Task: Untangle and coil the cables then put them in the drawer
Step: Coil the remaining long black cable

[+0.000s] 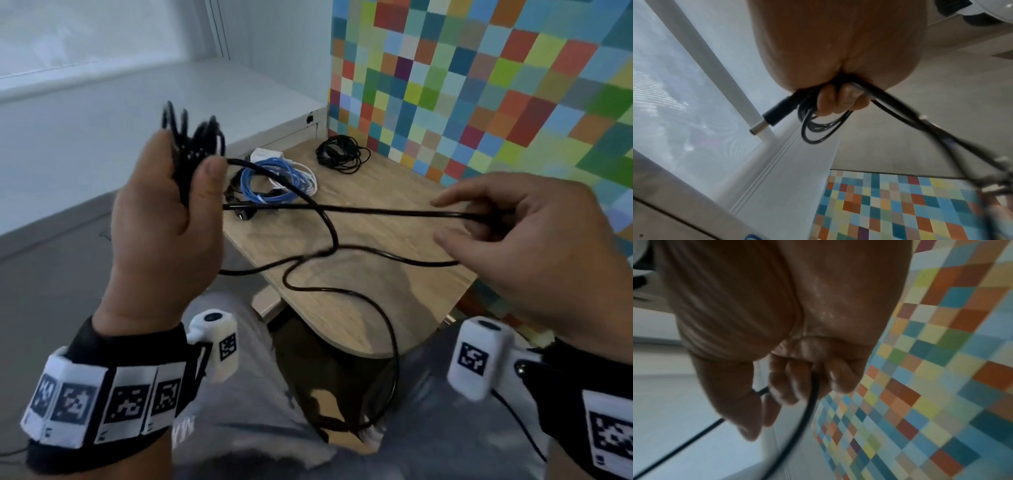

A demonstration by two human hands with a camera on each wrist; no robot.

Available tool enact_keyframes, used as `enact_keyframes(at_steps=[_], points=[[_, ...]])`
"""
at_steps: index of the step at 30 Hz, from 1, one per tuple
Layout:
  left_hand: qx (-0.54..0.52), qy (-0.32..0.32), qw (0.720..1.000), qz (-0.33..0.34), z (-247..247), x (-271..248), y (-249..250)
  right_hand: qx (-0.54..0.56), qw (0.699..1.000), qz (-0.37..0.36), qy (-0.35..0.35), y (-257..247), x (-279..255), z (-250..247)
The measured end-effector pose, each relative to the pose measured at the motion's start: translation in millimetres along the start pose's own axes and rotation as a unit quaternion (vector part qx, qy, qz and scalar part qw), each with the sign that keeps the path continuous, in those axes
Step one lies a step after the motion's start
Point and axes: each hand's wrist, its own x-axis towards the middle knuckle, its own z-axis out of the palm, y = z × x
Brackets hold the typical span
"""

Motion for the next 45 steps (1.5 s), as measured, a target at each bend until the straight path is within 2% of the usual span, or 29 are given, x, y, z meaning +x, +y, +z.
enact_keyframes(at_steps=[2, 4, 6, 7, 8, 9, 11, 12, 13, 14, 15, 16, 17, 18, 19, 20, 21, 23, 25, 27, 29, 30, 33, 36, 38, 40, 42, 44, 45], points=[[-0.010, 0.021, 1.000, -0.004, 0, -1, 1, -0.003, 0.999, 0.021, 0.041, 6, 3, 3], [-0.026, 0.027, 0.999, -0.009, 4, -3, 3, 0.132, 0.982, 0.061, 0.119, 7, 5, 11], [-0.039, 0.032, 0.999, -0.020, 7, -3, 2, 0.389, 0.901, 0.139, 0.129, 1, 8, 18], [-0.044, 0.035, 0.998, -0.027, 7, -2, 0, 0.458, 0.866, 0.164, 0.112, 0, 8, 20], [-0.047, 0.039, 0.998, -0.032, 6, -1, -3, 0.476, 0.858, 0.168, 0.091, 2, 8, 18], [-0.046, 0.042, 0.997, -0.036, 5, -1, -5, 0.443, 0.877, 0.161, 0.093, 5, 7, 15], [-0.039, 0.045, 0.997, -0.044, 4, -1, -8, 0.204, 0.962, 0.092, 0.157, 16, 6, 10], [-0.037, 0.042, 0.997, -0.051, 5, -2, -9, 0.052, 0.976, 0.051, 0.206, 22, 7, 7], [-0.036, 0.039, 0.997, -0.058, 7, -3, -9, -0.036, 0.969, 0.024, 0.243, 28, 9, 5], [-0.034, 0.038, 0.997, -0.066, 8, -3, -10, -0.046, 0.962, 0.020, 0.269, 34, 11, 6], [-0.033, 0.040, 0.996, -0.077, 9, -3, -11, 0.003, 0.958, 0.042, 0.282, 36, 12, 7], [-0.034, 0.044, 0.995, -0.088, 10, -3, -14, 0.115, 0.947, 0.093, 0.285, 33, 15, 9], [-0.035, 0.048, 0.993, -0.098, 11, -3, -17, 0.269, 0.915, 0.160, 0.254, 31, 16, 12], [-0.038, 0.049, 0.993, -0.104, 11, -3, -19, 0.405, 0.864, 0.214, 0.209, 30, 16, 14], [-0.040, 0.047, 0.992, -0.108, 11, -3, -19, 0.485, 0.823, 0.250, 0.157, 27, 15, 14], [-0.039, 0.044, 0.992, -0.113, 12, -2, -19, 0.523, 0.803, 0.262, 0.113, 25, 13, 13], [-0.037, 0.043, 0.992, -0.117, 13, -2, -19, 0.532, 0.805, 0.250, 0.082, 24, 11, 12], [-0.036, 0.043, 0.991, -0.119, 13, -2, -21, 0.494, 0.838, 0.218, 0.085, 23, 12, 10], [-0.044, 0.049, 0.990, -0.128, 11, -1, -24, 0.334, 0.907, 0.200, 0.163, 28, 13, 1], [-0.045, 0.060, 0.988, -0.139, 8, 1, -28, 0.119, 0.949, 0.160, 0.244, 40, 13, -9], [-0.049, 0.069, 0.986, -0.145, 6, 2, -30, -0.038, 0.950, 0.126, 0.283, 57, 10, -17], [-0.056, 0.072, 0.985, -0.148, 6, 3, -31, -0.067, 0.947, 0.117, 0.293, 61, 9, -19], [-0.106, 0.092, 0.974, -0.178, 6, 5, -34, 0.033, 0.948, 0.134, 0.287, 55, 8, -20], [-0.145, 0.125, 0.959, -0.211, 6, 6, -38, 0.167, 0.953, 0.130, 0.215, 53, 7, -21], [-0.160, 0.134, 0.953, -0.221, 7, 6, -37, 0.118, 0.973, 0.130, 0.152, 52, 8, -15], [-0.178, 0.130, 0.950, -0.220, 10, 5, -31, -0.006, 0.983, 0.130, 0.131, 51, 9, -8], [-0.187, 0.115, 0.952, -0.215, 14, 3, -23, -0.063, 0.977, 0.085, 0.184, 38, 8, 2], [-0.192, 0.098, 0.954, -0.208, 18, 1, -15, -0.040, 0.969, -0.006, 0.242, 12, 5, 14], [-0.193, 0.090, 0.956, -0.201, 20, 1, -10, -0.016, 0.971, -0.051, 0.234, -3, 1, 20]])
